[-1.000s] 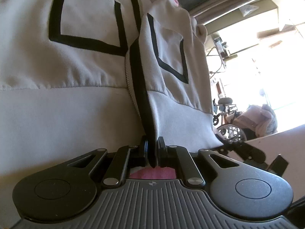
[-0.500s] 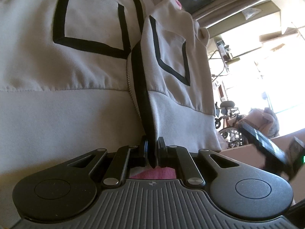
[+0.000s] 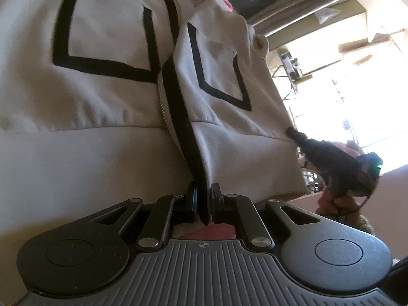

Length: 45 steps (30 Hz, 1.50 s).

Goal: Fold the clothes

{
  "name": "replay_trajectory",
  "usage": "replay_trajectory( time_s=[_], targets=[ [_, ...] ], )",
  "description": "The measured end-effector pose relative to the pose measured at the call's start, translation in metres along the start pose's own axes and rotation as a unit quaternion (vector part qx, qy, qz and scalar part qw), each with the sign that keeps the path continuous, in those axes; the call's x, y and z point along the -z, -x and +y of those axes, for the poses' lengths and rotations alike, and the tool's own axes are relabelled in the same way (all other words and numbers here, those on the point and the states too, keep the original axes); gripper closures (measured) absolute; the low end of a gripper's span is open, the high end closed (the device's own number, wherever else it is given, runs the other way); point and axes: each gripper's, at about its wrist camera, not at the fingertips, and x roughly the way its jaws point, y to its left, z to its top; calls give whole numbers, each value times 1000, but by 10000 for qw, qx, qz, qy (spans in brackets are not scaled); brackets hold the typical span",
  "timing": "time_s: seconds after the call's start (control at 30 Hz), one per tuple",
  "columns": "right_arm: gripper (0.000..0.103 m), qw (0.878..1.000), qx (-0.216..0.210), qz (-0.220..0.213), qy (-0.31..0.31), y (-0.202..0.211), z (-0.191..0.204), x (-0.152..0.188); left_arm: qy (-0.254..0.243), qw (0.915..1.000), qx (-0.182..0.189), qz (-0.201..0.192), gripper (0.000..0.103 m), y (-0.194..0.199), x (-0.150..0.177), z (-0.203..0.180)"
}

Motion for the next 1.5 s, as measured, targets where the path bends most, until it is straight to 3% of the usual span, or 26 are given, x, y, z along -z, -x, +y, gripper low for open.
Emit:
replay_trajectory(
  time_s=[0.1, 0.17, 0.23, 0.37, 0.43, 0.6, 0.63, 0.8, 1.0, 1.13, 1.27, 1.37, 1.5],
  targets=[
    [95, 9976, 22, 277, -627, -13, -32, 8, -99, 9999, -20, 49, 95, -4, 0, -3],
    [95, 9966, -212, 83, -791, -7, -32, 8, -206, 9998, -52, -10, 95, -1, -1, -7],
    [95, 9962, -447, -160, -728, 2, -26, 4, -275, 9995, -28, -144, 95, 5, -2, -10],
    [94, 9993, -125, 36, -364, -7, -27, 7, -136, 9999, -47, -38, 95, 0, -2, -8],
    [89, 9997, 149, 203, -65, -13, -28, 13, -31, 9999, -97, 106, 95, -6, 2, -4],
    [65, 9991, 290, 69, -314, 0, -26, 5, 98, 9999, -80, 110, 93, -5, 2, 1],
    [65, 9988, 390, -46, -281, 8, -23, 1, 60, 9999, -96, 107, 93, -5, 2, 0],
    [65, 9990, 170, -411, 90, 26, 8, -35, -28, 9999, -115, 108, 93, -5, 2, -1],
    [65, 9941, -150, 103, 1066, -27, 95, -84, -231, 9995, -170, 138, 93, -5, 1, -5],
    [59, 9804, 60, 594, 1877, -98, 151, -109, -326, 9992, -153, 164, 93, -9, -1, -6],
    [58, 9635, 531, 593, 2557, -164, 184, -125, -410, 9989, -87, 202, 93, -9, -1, -4],
    [58, 9390, 736, 393, 3336, -201, 206, -129, -505, 9985, -28, 230, 93, -10, -1, -2],
    [59, 8957, 1019, 357, 4313, -252, 226, -125, -641, 9976, 74, 265, 93, -12, -2, -1]
  ],
)
